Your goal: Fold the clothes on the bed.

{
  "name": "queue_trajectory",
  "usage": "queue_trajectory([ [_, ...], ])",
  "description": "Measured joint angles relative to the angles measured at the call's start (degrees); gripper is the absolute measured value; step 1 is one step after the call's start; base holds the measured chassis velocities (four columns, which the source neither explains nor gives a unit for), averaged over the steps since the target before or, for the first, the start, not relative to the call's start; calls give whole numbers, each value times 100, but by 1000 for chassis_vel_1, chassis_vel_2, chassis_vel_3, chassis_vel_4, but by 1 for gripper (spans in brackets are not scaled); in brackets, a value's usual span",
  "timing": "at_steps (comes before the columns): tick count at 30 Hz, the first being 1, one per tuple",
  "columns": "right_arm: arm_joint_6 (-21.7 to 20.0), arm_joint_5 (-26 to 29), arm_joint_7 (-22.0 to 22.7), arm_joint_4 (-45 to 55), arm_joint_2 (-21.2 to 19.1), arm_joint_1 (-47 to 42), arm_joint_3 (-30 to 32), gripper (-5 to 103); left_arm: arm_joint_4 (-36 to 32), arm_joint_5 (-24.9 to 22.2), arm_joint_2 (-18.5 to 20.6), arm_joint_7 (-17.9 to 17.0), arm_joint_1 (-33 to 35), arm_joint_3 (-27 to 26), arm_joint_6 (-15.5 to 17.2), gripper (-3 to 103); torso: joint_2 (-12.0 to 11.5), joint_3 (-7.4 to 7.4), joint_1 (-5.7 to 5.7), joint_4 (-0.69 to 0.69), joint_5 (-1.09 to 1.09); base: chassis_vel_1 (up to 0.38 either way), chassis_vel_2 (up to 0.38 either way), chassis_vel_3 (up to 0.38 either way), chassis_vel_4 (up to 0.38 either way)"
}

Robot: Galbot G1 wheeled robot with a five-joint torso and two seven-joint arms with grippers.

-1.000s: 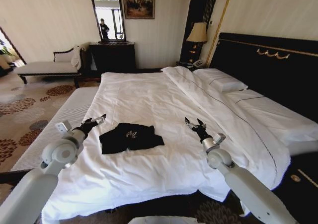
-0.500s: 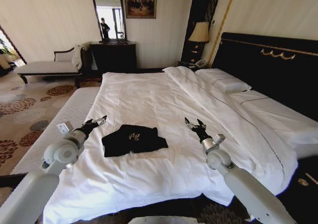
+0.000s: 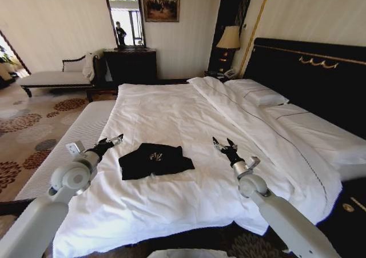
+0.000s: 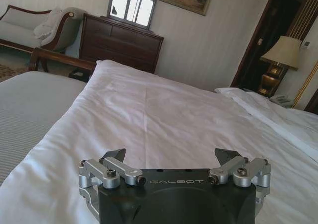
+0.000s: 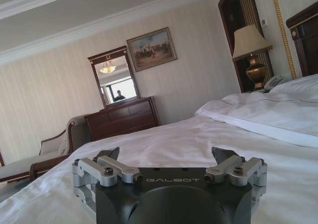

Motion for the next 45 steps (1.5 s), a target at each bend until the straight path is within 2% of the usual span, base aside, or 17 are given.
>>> queue_trajectory([
  [8, 29, -21, -2, -6, 1, -48, 32, 100, -76, 86, 27, 0, 71, 170, 92, 100, -1, 0, 2, -2, 0, 0, 0, 0, 0],
  [12, 14, -14, 34, 0, 1, -23, 14, 100, 19, 443, 194, 0, -63, 674, 169, 100, 0, 0, 1, 0, -1, 0, 0, 0, 0],
  [17, 0, -37, 42, -6, 19, -36, -10, 100, 324, 587, 308, 4, -454, 1233, 176, 100, -1, 1, 2, -2, -1, 0, 0, 0, 0],
  [25, -5, -75, 43, -72, 27, -107, 48, 100, 616, 1068, 192, 88, -694, 2047, 110, 100, 0, 0, 1, -1, 0, 0, 0, 0, 0],
  [33, -5, -77, 44, -121, 55, -80, 5, 100, 732, 1150, 123, 103, -843, 2345, 72, 100, 0, 1, 2, -1, 0, 0, 0, 0, 0],
  [34, -5, -80, 43, -131, 59, -75, -5, 100, 746, 1150, 114, 104, -863, 2357, 52, 103, -1, 1, 2, -1, 1, 0, 0, 0, 0],
  [36, -5, -82, 44, -145, 62, -61, -20, 100, 772, 1152, 84, 116, -904, 2383, -11, 94, 0, 0, 1, -1, 0, 0, 0, 0, 0],
  [38, -5, -83, 43, -154, 63, -53, -26, 100, 788, 1157, 64, 129, -929, 2402, -49, 94, 0, 0, 1, -1, 0, 0, 0, 0, 0],
  [40, -5, -83, 42, -171, 67, -34, -41, 100, 830, 1167, 13, 141, -986, 2457, -98, 84, 0, 1, 1, -1, 0, 0, 0, 0, 0],
  [41, -5, -83, 42, -171, 67, -34, -41, 100, 830, 1167, 13, 141, -986, 2457, -98, 84, 0, 1, 1, -1, 0, 0, 0, 0, 0],
  [45, -4, -83, 39, -214, 72, 4, -72, 100, 976, 1167, -133, 137, -1143, 2640, -131, 62, -1, 1, 1, -2, 0, 0, 0, 0, 0],
])
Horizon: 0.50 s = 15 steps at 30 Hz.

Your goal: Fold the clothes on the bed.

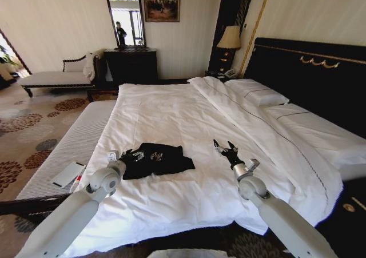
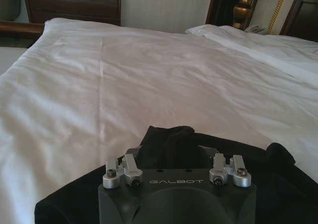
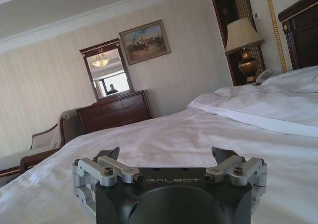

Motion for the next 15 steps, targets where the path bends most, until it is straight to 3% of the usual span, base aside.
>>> queue_trajectory([
  [2, 2, 0, -1, -17, 0, 13, -8, 100, 14, -2, -20, 0, -15, 16, -5, 62, 0, 0, 0, 0, 0, 0, 0, 0, 0],
  [6, 11, 0, -6, -78, 5, 55, -41, 100, 15, -16, -43, -2, -20, 10, -24, 40, 0, 0, 0, 0, 0, 0, 0, 0, 0],
  [8, 13, -1, -7, -91, 9, 66, -54, 100, 5, -21, -39, -1, 0, -20, -33, 40, 0, 0, 0, 0, 0, 0, 0, 0, 0],
  [15, 21, -11, -8, -152, 16, 184, -171, 100, -59, -60, 12, 62, 169, -262, -117, 8, 0, 0, 0, 1, 0, 0, 0, 0, 0],
])
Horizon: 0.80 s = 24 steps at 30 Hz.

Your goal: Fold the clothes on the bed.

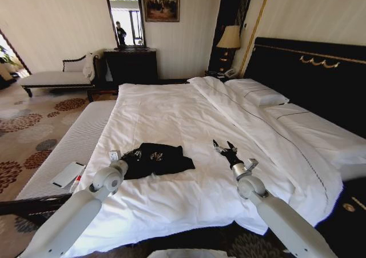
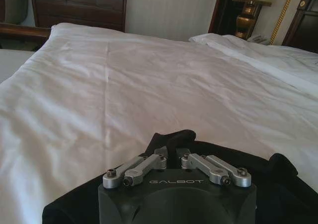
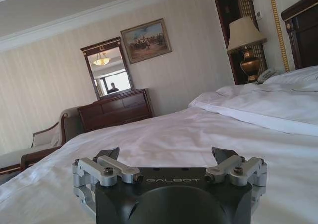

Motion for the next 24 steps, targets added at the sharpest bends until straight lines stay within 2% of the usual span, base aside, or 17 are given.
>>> queue_trajectory([
  [2, 1, 0, 0, -5, 0, 16, -15, 100, -12, -18, 0, 6, 28, -26, -7, 8, 0, 0, 0, 0, 0, 0, 0, 0, 0],
  [3, 1, 0, 0, -10, 2, 35, -32, 100, -23, -41, -1, 7, 55, -55, -9, 3, 0, 0, 0, 0, 0, 0, 0, 0, 0],
  [5, 2, 0, 6, -15, 5, 59, -51, 100, -51, -71, -7, 9, 114, -132, -14, 1, 0, 0, 0, -1, 0, 0, 0, 0, 0],
  [11, -121, 118, 213, -7, 3, 167, -61, 100, -123, -169, -26, 17, 261, -601, -148, 0, 0, 0, 0, 0, -1, 0, 0, 0, 0],
  [15, -136, 229, 49, 96, -110, 308, -206, 100, -224, -426, -60, 26, 272, -978, -267, 0, 0, 0, 0, -1, 0, 0, 0, 0, 0],
  [18, -294, 352, -142, 125, -169, 440, -329, 100, -281, -539, -69, 67, 272, -1169, -313, 0, 0, -1, 0, -1, 0, 0, 0, 0, 0],
  [22, -1045, 650, -311, 70, -211, 984, -860, 100, -317, -551, -94, 117, 329, -1347, -332, 0, 0, 0, 0, -1, 0, 0, 0, 0, 0],
  [24, -1182, 768, -309, 51, -211, 1125, -1009, 100, -301, -516, -111, 125, 356, -1347, -331, 0, 0, 0, 0, 0, 0, 0, 0, 0, 0],
])
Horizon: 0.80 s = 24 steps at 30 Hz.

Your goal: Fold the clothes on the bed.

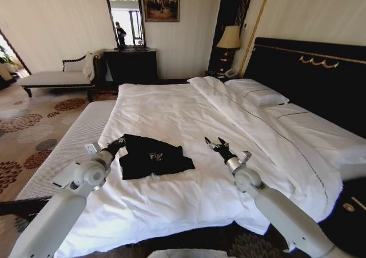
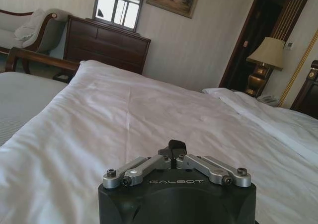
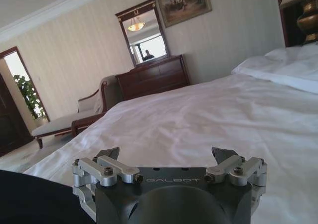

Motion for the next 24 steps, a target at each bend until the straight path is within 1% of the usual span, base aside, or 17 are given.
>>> queue_trajectory([
  [2, -308, 295, 95, -63, 11, 427, -403, 100, 63, 143, -53, 11, 44, 44, 0, 0, 0, 0, 0, -1, 0, 0, 0, 0, 0],
  [4, -628, 504, 210, -138, 40, 828, -786, 100, 117, 276, -132, 30, 54, 113, 0, 0, -1, 0, 0, 2, -2, 0, 0, 0, 0],
  [5, -628, 504, 210, -138, 40, 828, -786, 100, 117, 276, -132, 30, 54, 113, 0, 0, -1, 0, 0, 2, -2, 0, 0, 0, 0],
  [8, -1189, 794, 446, -351, 106, 1362, -1248, 100, 157, 336, -223, 34, -17, 167, 0, 0, 0, 0, 0, 0, -1, 0, 0, 0, 0],
  [9, -1399, 926, 541, -405, 120, 1483, -1336, 100, 159, 333, -231, 33, -53, 168, 0, 0, 0, 0, 0, 0, -1, 0, 0, 0, 0],
  [10, -1399, 926, 541, -405, 120, 1483, -1336, 100, 159, 333, -231, 33, -53, 168, 0, 0, 0, 0, 0, 0, -1, 0, 0, 0, 0],
  [11, -1712, 1163, 735, -455, 137, 1645, -1435, 100, 159, 311, -228, 33, -102, 154, 0, 0, 0, 0, 1, -2, 0, 0, 0, 0, 0],
  [12, -1929, 1381, 874, -480, 148, 1743, -1483, 100, 152, 291, -214, 32, -126, 132, 2, 0, -1, 0, 1, -2, 0, 0, 0, 0, 0],
  [14, -2198, 1740, 999, -544, 166, 1877, -1533, 100, 106, 261, -193, 32, -144, 86, 6, 0, -1, 0, 1, -2, 1, 0, 0, 0, 0],
  [15, -2198, 1740, 999, -544, 166, 1877, -1533, 100, 106, 261, -193, 32, -144, 86, 6, 0, -1, 0, 1, -2, 1, 0, 0, 0, 0],
  [17, -2355, 2003, 978, -705, 192, 1981, -1620, 100, 45, 259, -209, 32, -135, 59, 15, 0, 0, 0, 0, -1, 0, 0, 0, 0, 0],
  [19, -2485, 2169, 905, -869, 241, 2048, -1693, 100, 9, 288, -274, 32, -114, 57, 23, 0, 0, 0, 0, -1, 0, 0, 0, 0, 0],
  [20, -2485, 2169, 905, -869, 241, 2048, -1693, 100, 9, 288, -274, 32, -114, 57, 23, 0, 0, 0, 0, -1, 0, 0, 0, 0, 0],
  [24, -2828, 2334, 555, -1220, 373, 2141, -1704, 100, -35, 354, -392, 31, -84, 60, 34, 0, 0, 0, 0, -1, 0, 0, 0, 0, 0],
])
